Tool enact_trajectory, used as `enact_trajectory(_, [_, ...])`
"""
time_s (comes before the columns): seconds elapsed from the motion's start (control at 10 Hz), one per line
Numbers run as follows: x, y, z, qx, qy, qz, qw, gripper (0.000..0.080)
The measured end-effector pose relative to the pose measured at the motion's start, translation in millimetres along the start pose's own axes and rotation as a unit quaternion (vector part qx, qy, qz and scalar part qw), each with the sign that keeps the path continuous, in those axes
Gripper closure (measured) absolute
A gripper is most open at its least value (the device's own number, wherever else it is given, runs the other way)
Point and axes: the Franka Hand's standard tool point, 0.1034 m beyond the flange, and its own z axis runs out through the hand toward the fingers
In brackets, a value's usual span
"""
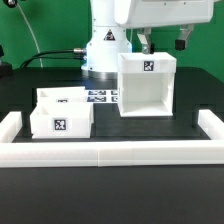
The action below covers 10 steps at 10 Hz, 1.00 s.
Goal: Assemble drawer
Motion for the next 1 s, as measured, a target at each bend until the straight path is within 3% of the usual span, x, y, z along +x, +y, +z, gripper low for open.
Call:
enact_trajectory(0.2, [-7.1, -6.6, -0.7, -0.003, 0.006, 0.055, 0.998, 0.015])
enact_trajectory(0.5, [-25.3, -37.4, -0.2, -0.002, -0.012, 0.132, 0.991, 0.015])
enact_trajectory(0.8, [-42.9, -53.0, 3.2, 0.028, -0.037, 0.201, 0.978, 0.015])
enact_trajectory(1.0, [-42.3, -52.4, 3.6, 0.027, -0.037, 0.199, 0.979, 0.015])
